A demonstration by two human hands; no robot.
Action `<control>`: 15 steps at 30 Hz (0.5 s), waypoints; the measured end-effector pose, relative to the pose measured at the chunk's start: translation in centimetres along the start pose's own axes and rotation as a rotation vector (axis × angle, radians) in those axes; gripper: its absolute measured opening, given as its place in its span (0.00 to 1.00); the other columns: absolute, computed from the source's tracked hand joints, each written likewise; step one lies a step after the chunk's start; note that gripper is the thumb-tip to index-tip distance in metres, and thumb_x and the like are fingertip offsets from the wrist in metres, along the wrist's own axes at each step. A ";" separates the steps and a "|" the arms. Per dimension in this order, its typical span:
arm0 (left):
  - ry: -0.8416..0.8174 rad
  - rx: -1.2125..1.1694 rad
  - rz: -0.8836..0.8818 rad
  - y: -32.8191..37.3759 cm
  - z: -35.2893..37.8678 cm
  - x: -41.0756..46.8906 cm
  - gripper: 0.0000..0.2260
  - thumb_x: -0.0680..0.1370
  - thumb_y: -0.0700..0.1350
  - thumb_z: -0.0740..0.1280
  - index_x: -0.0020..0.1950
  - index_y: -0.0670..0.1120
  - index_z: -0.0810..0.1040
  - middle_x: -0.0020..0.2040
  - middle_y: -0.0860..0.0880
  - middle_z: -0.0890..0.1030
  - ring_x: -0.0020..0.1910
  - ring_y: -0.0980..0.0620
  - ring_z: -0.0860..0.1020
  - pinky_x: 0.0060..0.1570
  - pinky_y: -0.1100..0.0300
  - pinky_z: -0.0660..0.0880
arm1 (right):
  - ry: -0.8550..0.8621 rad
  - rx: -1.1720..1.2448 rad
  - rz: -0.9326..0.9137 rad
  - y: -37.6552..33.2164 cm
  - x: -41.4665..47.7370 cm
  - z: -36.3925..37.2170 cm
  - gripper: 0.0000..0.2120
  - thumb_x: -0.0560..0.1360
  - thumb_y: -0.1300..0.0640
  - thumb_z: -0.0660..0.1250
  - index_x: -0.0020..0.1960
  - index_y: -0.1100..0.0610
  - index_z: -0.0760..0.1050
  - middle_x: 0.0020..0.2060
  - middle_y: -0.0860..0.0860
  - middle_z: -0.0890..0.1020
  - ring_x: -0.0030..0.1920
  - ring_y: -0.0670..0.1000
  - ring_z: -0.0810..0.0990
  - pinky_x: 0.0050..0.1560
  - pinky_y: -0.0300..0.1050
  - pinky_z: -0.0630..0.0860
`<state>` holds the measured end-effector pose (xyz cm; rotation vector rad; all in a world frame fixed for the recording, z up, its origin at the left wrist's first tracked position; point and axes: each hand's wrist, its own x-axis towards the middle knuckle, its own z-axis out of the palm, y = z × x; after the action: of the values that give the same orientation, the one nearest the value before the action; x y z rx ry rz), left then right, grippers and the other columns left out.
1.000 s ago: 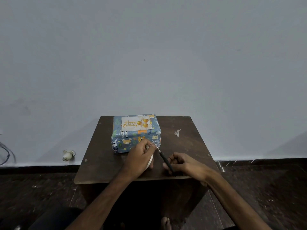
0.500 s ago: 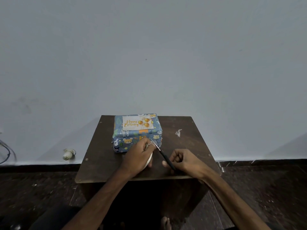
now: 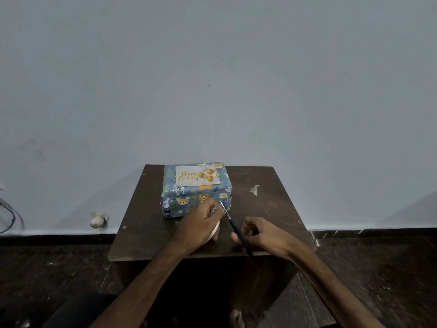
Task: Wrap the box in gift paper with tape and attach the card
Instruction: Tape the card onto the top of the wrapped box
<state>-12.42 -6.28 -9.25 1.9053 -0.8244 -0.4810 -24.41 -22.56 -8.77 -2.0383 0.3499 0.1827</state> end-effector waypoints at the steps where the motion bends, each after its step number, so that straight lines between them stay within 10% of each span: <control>1: -0.005 0.000 -0.004 0.1 0.0 0.0 0.12 0.83 0.49 0.60 0.48 0.42 0.74 0.25 0.47 0.78 0.27 0.52 0.75 0.45 0.46 0.74 | -0.002 -0.009 -0.001 -0.1 -0.1 0.0 0.22 0.66 0.35 0.73 0.44 0.53 0.75 0.35 0.46 0.81 0.38 0.46 0.78 0.44 0.45 0.73; 15: -0.065 -0.027 -0.016 -0.2 -1.1 0.4 0.10 0.84 0.47 0.59 0.49 0.43 0.75 0.23 0.49 0.76 0.25 0.52 0.73 0.44 0.46 0.73 | 0.140 0.102 -0.090 -0.1 0.1 -0.3 0.17 0.68 0.52 0.80 0.39 0.58 0.74 0.25 0.48 0.76 0.26 0.45 0.71 0.28 0.37 0.67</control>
<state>-11.43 -5.84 -8.91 1.8814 -0.8412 -0.5633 -24.29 -22.82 -8.52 -1.9662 0.3460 -0.0332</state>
